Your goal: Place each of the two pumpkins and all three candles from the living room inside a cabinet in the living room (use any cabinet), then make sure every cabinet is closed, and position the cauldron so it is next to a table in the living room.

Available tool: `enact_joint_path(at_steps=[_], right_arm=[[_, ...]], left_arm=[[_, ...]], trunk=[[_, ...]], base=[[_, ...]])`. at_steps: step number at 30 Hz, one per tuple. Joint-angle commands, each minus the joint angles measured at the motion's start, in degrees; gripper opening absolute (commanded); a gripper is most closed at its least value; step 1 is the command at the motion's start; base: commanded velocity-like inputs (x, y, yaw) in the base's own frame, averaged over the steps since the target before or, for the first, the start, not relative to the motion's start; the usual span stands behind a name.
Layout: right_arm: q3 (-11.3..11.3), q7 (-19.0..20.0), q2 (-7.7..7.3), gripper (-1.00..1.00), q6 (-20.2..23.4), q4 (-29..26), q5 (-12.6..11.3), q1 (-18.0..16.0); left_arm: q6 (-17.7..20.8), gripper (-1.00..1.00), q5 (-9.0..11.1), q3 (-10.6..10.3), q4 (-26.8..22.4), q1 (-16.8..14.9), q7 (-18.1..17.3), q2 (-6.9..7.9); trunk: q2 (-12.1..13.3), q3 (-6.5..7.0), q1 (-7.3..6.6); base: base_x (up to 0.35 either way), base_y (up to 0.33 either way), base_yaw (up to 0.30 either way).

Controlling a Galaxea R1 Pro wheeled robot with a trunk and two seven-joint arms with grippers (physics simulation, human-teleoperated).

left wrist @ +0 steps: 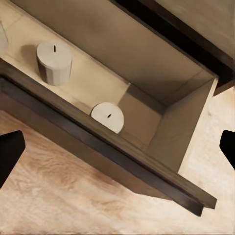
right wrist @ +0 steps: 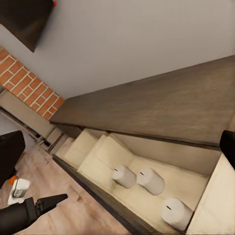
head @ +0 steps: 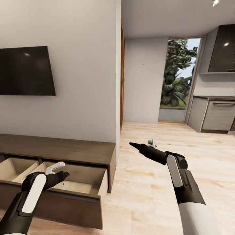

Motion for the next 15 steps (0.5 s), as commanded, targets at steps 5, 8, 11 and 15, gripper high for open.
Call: enact_joint_path(at_steps=[5, 8, 11, 15], right_arm=[[-0.22, -0.02, 0.08, 1.0, 0.41, -0.13, 0.28, -0.05], [-0.2, 0.01, 0.07, 1.0, 0.4, 0.01, 0.26, -0.05], [-0.19, 0.02, 0.07, 1.0, 0.4, 0.06, 0.25, -0.05], [-0.19, 0.08, 0.07, 1.0, 0.4, 0.07, 0.18, -0.05]], left_arm=[[0.15, 1.0, 0.6, 0.01, 0.04, -0.04, 0.53, 0.01], [0.15, 1.0, 0.6, 0.01, 0.09, -0.04, 0.53, 0.0], [0.15, 1.0, 0.6, 0.01, 0.16, -0.04, 0.53, -0.06], [0.15, 1.0, 0.6, 0.01, 0.21, -0.04, 0.53, -0.07]], trunk=[[1.99, 0.84, -1.15], [3.19, 1.38, -1.81], [4.39, 1.91, -2.47], [6.0, 2.63, -3.35]], base=[[-0.339, 0.0, 0.0], [-0.339, 0.0, 0.0], [-0.339, 0.0, 0.0], [-0.307, 0.0, 0.0]])
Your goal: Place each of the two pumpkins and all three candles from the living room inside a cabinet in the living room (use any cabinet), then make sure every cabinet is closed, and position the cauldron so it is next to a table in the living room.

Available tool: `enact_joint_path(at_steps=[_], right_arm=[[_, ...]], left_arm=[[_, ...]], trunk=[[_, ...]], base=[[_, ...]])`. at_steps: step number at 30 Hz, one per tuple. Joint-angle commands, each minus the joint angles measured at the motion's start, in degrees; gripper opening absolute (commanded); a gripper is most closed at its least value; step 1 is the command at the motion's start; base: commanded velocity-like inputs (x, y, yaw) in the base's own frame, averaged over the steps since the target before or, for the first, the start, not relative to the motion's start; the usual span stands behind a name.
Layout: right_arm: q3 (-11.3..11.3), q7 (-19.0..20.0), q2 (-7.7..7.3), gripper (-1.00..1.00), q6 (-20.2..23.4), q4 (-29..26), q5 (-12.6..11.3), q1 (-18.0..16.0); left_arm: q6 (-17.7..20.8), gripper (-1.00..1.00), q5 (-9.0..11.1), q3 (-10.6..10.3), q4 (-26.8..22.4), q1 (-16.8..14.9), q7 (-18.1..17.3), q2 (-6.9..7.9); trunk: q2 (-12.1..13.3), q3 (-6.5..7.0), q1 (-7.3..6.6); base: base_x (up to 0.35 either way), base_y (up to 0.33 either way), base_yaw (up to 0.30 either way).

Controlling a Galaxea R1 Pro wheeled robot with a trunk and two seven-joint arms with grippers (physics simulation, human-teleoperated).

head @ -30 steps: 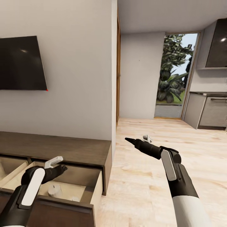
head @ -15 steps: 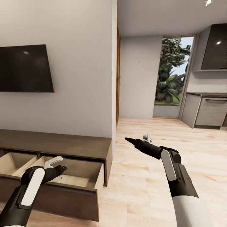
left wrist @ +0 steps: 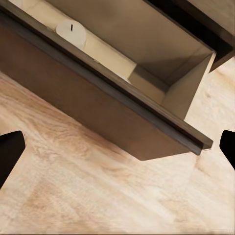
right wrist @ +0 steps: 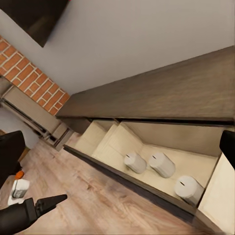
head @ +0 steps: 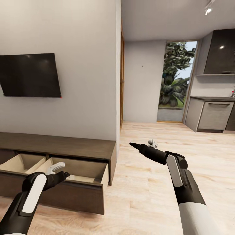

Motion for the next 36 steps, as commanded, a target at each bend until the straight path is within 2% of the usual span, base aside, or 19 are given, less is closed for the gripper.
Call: enact_joint_path(at_steps=[1, 14, 29, 36], right_arm=[[-0.19, 0.38, 0.07, 1.0, 0.32, -0.01, 0.26, -0.05], [-0.19, 0.4, 0.15, 1.0, 0.31, 0.07, 0.24, -0.05], [-0.19, 0.4, 0.17, 1.0, 0.32, 0.08, 0.24, -0.05], [-0.19, 0.32, 0.1, 1.0, 0.33, 0.08, 0.24, -0.05]], left_arm=[[0.15, 1.0, 0.63, 0.01, -0.04, -0.04, 0.53, 0.01], [0.07, 1.0, 0.47, 0.09, -0.13, -0.04, 0.53, -0.01], [0.06, 1.0, 0.41, 0.22, 0.0, -0.04, 0.53, 0.07], [0.06, 1.0, 0.39, 0.22, 0.2, -0.04, 0.53, 0.07]], trunk=[[0.38, 0.12, -0.26], [0.78, 0.3, -0.48], [0.78, 0.3, -0.48], [0.78, 0.3, -0.48]], base=[[-0.176, 0.0, 0.0], [-0.04, 0.022, 0.0], [-0.204, 0.248, 0.0], [-0.052, 0.287, 0.0]])
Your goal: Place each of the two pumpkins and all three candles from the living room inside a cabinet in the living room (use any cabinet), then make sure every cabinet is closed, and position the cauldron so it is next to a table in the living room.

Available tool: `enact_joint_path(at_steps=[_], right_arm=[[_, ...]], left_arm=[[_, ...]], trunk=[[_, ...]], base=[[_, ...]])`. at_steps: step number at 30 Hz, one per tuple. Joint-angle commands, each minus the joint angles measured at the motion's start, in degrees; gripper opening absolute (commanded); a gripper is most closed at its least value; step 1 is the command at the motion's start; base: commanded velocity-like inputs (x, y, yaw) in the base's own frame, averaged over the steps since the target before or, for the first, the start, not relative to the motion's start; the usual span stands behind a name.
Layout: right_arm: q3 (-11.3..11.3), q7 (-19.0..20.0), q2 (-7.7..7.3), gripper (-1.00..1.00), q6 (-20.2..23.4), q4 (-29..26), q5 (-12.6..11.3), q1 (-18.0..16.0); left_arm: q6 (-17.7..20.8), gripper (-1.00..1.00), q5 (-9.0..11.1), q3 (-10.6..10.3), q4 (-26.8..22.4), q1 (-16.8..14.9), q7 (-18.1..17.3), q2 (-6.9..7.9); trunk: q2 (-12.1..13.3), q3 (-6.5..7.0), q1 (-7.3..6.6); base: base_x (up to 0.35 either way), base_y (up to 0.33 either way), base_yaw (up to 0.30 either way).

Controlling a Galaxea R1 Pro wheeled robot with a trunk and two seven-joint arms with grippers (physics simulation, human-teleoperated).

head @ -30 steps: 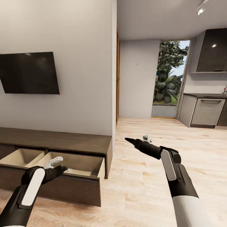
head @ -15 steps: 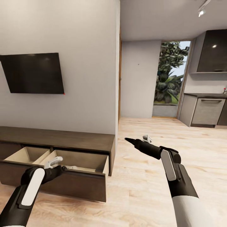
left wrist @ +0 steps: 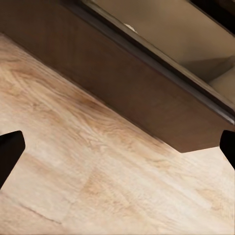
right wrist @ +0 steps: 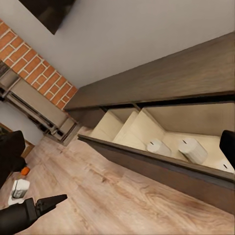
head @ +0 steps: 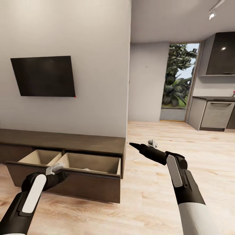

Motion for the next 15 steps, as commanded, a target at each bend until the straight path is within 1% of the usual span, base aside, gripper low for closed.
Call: enact_joint_path(at_steps=[1, 8, 11, 15], right_arm=[[-0.19, 0.34, 0.06, 1.0, 0.36, -0.03, 0.24, -0.06], [-0.19, 0.33, 0.04, 1.0, 0.37, -0.03, 0.2, -0.06], [-0.19, 0.34, 0.12, 1.0, 0.38, 0.0, 0.16, -0.06], [-0.19, 0.34, 0.2, 1.0, 0.38, 0.05, 0.13, -0.06]], left_arm=[[0.12, 1.0, 0.61, 0.03, -0.02, -0.03, 0.51, 0.02], [0.12, 1.0, 0.57, 0.02, 0.06, -0.03, 0.51, 0.04], [0.12, 1.0, 0.58, -0.01, 0.08, -0.03, 0.51, 0.03], [0.12, 1.0, 0.58, 0.01, 0.09, -0.03, 0.51, 0.02]], trunk=[[-0.03, -0.07, -0.01], [-0.03, -0.04, -0.01], [-0.03, 0.03, -0.01], [-0.03, 0.14, -0.01]], base=[[-0.006, 0.292, 0.0], [-0.001, 0.292, -0.014], [0.0, 0.295, -0.153], [0.0, 0.3, -0.229]])
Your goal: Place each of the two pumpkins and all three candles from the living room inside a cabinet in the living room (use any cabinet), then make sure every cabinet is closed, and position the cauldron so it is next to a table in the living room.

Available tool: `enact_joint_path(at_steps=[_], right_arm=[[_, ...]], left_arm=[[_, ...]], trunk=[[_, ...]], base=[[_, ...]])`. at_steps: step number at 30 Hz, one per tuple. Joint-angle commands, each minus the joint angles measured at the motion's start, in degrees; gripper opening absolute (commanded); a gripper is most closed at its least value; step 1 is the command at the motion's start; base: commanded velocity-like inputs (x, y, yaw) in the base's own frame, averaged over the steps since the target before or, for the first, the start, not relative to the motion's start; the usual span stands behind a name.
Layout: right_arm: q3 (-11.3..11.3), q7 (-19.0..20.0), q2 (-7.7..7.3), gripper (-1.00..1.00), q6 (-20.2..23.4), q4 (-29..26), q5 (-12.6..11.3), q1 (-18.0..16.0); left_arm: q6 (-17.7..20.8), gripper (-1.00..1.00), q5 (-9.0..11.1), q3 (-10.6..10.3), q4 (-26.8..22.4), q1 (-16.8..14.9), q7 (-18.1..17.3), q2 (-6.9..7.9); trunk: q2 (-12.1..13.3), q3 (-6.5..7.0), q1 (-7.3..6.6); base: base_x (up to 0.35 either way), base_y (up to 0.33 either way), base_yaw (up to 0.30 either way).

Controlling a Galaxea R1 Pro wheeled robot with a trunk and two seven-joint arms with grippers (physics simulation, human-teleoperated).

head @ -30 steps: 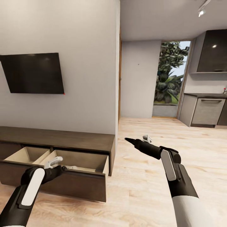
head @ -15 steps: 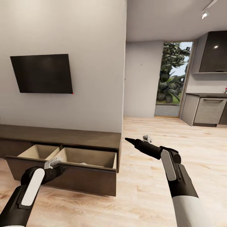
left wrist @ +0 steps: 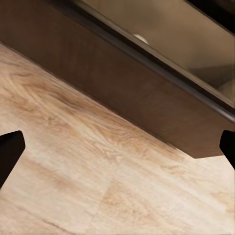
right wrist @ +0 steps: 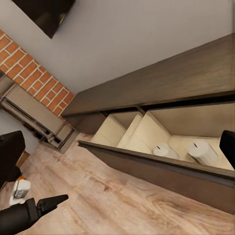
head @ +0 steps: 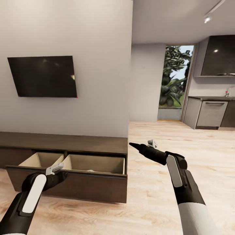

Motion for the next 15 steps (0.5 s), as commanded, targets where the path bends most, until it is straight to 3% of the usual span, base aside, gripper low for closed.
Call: enact_joint_path(at_steps=[1, 7, 15], right_arm=[[-0.17, 0.35, 0.13, 1.0, 0.36, 0.0, 0.25, -0.07], [-0.18, 0.36, 0.12, 1.0, 0.35, 0.68, 0.31, -0.07], [-0.18, 0.27, 0.1, 1.0, 0.36, 0.74, 0.45, -0.07]], left_arm=[[0.13, 1.0, 0.62, 0.01, -0.05, -0.02, 0.51, 0.0], [0.13, 1.0, 0.68, -0.01, -0.04, -0.02, 0.51, -0.03], [0.13, 1.0, 0.78, -0.01, -0.04, -0.02, 0.51, -0.04]], trunk=[[-0.03, -0.04, -0.01], [-0.03, 0.13, -0.01], [-0.03, 0.16, -0.01]], base=[[0.0, 0.303, -0.249], [0.0, 0.304, -0.238], [-0.084, 0.305, -0.036]])
